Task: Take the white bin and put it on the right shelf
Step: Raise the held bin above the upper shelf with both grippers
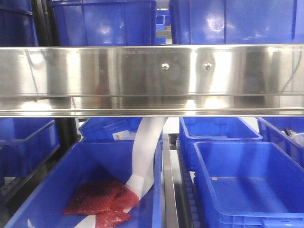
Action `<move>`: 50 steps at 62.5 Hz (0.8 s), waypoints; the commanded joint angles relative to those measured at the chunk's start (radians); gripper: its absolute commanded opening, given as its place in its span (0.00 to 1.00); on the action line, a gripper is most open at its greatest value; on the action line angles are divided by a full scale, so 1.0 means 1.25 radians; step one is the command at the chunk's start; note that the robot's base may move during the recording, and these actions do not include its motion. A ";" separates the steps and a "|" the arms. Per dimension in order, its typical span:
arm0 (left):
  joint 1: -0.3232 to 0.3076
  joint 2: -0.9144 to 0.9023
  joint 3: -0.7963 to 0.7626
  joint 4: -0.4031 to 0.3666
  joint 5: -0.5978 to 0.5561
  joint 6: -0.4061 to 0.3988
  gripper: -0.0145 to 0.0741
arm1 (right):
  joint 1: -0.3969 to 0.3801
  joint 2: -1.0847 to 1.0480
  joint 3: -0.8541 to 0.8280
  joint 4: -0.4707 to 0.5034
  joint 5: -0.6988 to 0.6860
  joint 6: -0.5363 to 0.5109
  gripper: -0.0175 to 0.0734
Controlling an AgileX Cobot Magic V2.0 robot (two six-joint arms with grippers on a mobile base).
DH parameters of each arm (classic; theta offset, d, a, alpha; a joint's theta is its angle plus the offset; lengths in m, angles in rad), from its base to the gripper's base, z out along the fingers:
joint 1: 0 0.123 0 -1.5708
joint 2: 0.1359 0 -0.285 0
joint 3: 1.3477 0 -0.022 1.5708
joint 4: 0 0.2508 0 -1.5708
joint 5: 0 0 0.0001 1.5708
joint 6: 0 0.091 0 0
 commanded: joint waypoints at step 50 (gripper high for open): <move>-0.016 -0.043 -0.030 -0.082 0.112 0.007 0.05 | 0.011 -0.021 -0.028 0.098 0.026 -0.020 0.39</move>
